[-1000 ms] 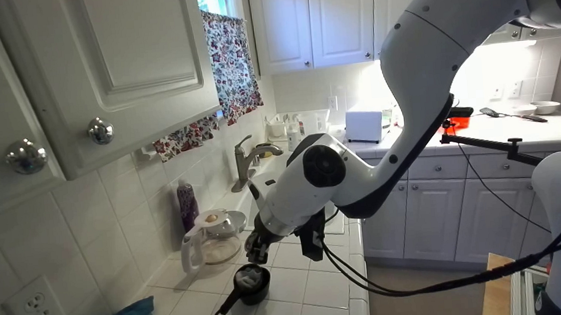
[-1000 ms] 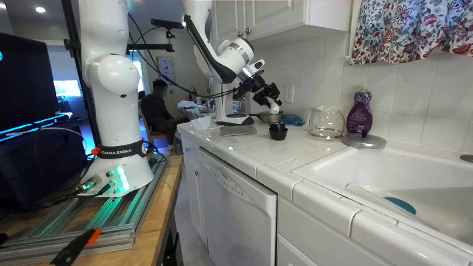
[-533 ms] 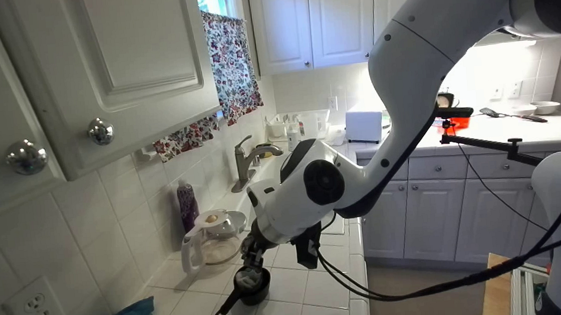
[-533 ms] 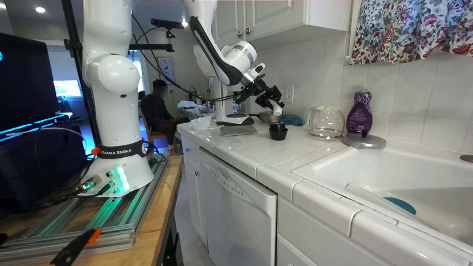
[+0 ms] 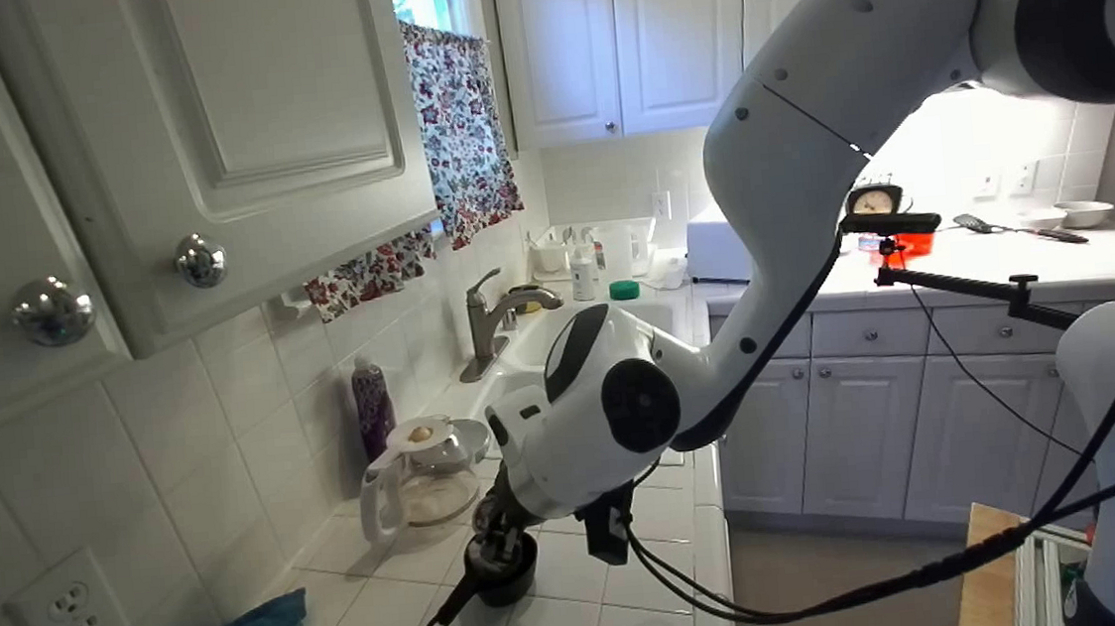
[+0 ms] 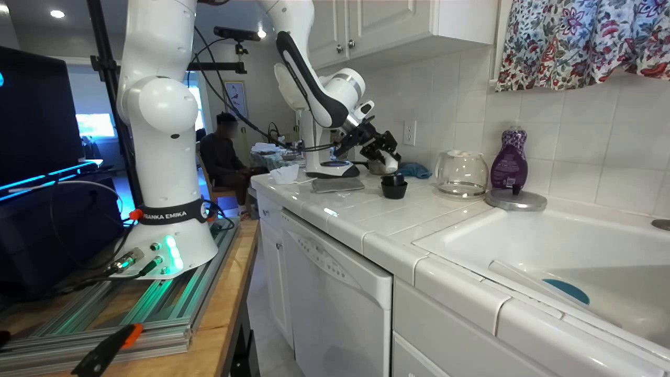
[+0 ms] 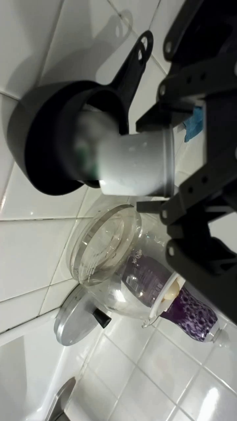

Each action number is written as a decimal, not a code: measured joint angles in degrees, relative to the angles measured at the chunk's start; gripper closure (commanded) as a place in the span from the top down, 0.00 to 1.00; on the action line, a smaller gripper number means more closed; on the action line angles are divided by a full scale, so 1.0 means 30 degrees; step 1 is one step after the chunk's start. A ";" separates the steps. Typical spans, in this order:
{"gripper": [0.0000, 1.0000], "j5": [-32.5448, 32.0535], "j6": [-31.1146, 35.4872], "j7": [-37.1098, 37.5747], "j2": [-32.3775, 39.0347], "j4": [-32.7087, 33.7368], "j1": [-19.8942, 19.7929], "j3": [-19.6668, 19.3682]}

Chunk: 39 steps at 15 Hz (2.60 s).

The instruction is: Put the coffee pod in the black pot

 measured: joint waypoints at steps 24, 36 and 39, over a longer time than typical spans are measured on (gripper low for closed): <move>0.93 -0.1558 0.0391 0.1043 0.3011 0.2270 -0.0184 0.0068; 1.00 -0.2175 0.0368 0.1777 0.1741 0.1946 0.0319 0.0166; 1.00 -0.0843 0.0230 0.0781 0.0774 0.0880 -0.0143 0.0817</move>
